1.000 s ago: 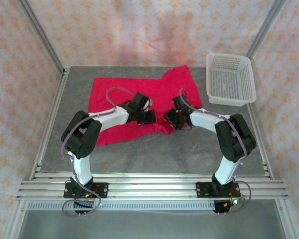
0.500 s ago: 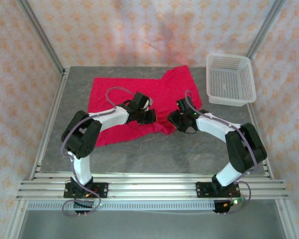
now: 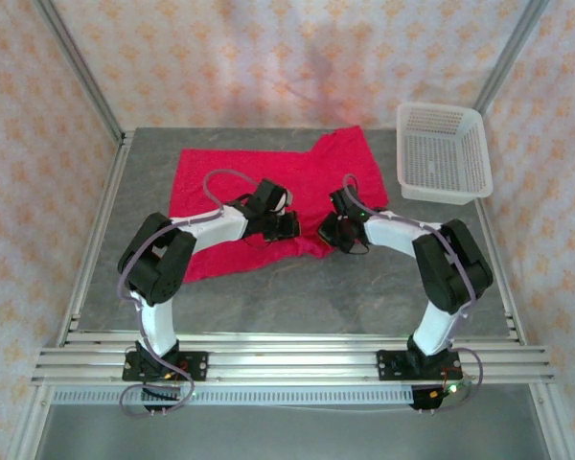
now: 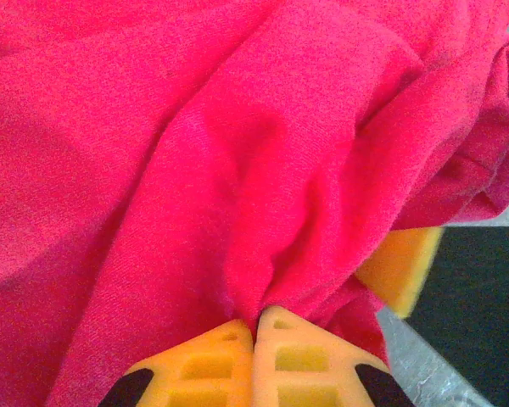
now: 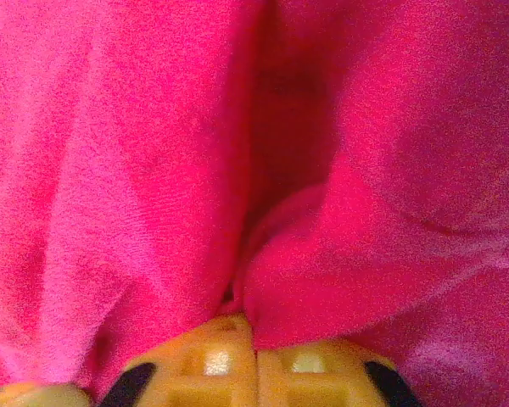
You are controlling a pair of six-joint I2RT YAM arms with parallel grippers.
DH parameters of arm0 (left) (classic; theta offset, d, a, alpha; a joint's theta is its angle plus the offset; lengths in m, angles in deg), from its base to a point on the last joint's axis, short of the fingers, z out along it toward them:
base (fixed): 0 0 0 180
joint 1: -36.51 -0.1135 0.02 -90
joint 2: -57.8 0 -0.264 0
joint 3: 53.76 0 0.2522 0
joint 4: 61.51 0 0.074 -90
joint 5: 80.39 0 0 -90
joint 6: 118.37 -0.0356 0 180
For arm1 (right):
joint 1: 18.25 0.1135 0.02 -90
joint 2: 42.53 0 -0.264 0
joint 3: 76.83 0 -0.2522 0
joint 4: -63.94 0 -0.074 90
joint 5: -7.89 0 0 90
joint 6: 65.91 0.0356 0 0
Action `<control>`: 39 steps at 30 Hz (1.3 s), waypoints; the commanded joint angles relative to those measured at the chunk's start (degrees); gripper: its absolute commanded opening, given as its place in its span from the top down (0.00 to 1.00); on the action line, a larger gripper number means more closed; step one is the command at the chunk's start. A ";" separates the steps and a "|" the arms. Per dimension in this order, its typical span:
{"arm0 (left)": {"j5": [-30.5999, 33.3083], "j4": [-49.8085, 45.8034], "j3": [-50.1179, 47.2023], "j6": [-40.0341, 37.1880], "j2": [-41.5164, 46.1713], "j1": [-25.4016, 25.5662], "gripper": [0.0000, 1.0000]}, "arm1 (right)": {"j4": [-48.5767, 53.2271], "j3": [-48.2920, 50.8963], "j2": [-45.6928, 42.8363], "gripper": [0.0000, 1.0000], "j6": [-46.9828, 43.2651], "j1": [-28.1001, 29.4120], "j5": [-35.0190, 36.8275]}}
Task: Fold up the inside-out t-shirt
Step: Smooth out the T-shirt at the center of the table.
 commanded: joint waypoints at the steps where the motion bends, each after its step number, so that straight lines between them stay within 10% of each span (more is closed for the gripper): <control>1: 0.25 -1.10 0.10 -1.23 0.69 -0.62 1.00 | 6.78 -2.69 -5.80 1.00 -3.67 0.19 3.12; 8: 2.58 -4.85 2.26 -2.95 1.46 -2.88 1.00 | 25.10 -1.93 -25.66 1.00 -14.05 -1.23 14.05; 17: 2.20 -3.75 2.47 -1.50 1.86 -3.13 1.00 | 22.92 25.76 -52.64 0.97 -6.55 -4.36 15.84; 29: 3.09 -5.27 4.29 -2.22 1.73 1.42 1.00 | 25.99 16.91 -45.94 0.64 -10.23 -3.64 20.53; 39: 3.33 -3.81 1.81 -1.04 1.66 2.66 1.00 | 8.58 11.49 -27.52 0.88 -6.64 8.74 10.15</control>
